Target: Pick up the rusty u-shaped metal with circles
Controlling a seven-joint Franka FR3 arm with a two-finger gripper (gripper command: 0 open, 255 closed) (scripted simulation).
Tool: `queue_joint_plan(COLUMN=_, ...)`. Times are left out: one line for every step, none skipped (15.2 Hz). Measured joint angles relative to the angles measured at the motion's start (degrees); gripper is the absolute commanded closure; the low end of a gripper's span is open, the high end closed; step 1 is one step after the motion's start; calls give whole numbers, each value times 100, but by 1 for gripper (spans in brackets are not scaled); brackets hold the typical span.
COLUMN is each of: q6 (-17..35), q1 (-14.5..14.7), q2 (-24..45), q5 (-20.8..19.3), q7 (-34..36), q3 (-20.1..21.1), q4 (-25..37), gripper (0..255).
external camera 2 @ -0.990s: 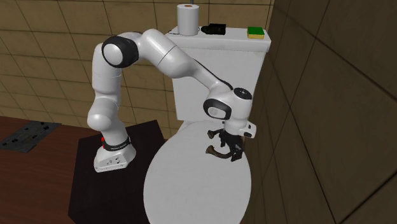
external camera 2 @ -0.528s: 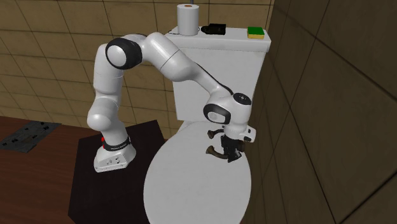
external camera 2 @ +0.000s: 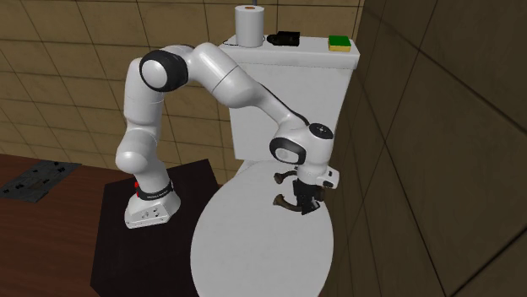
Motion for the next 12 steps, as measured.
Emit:
queue_joint_plan(q6=-32, q1=6, q2=-5, q5=-9, q7=11, q3=0, q4=12, gripper=255)
queue_joint_plan(q6=-77, q1=24, q2=-35, q5=-28, q7=34, q3=-2, q4=13, gripper=255)
queue_joint_plan(q6=-136, q1=33, q2=-70, q5=-50, q7=50, q3=-9, q4=31, gripper=255)
queue_joint_plan(q6=-212, q1=42, q2=-106, q5=-75, q7=72, q3=-18, q4=71, gripper=255)
queue_joint_plan(q6=-271, q1=45, q2=-147, q5=-98, q7=79, q3=-30, q4=90, gripper=255)
queue_joint_plan(q6=-320, q1=56, q2=-201, q5=-126, q7=99, q3=-42, q4=89, gripper=255)
queue_joint_plan(q6=-379, q1=60, q2=-244, q5=-150, q7=109, q3=-54, q4=108, gripper=255)
queue_joint_plan(q6=-448, q1=72, q2=-299, q5=-181, q7=135, q3=-65, q4=127, gripper=255)
queue_joint_plan(q6=-516, q1=82, q2=-347, q5=-208, q7=156, q3=-74, q4=153, gripper=255)
queue_joint_plan(q6=-588, q1=86, q2=-382, q5=-230, q7=170, q3=-83, q4=192, gripper=255)
queue_joint_plan(q6=-646, q1=90, q2=-434, q5=-256, q7=181, q3=-95, q4=203, gripper=255)
queue_joint_plan(q6=-719, q1=96, q2=-472, q5=-280, q7=200, q3=-103, q4=243, gripper=255)
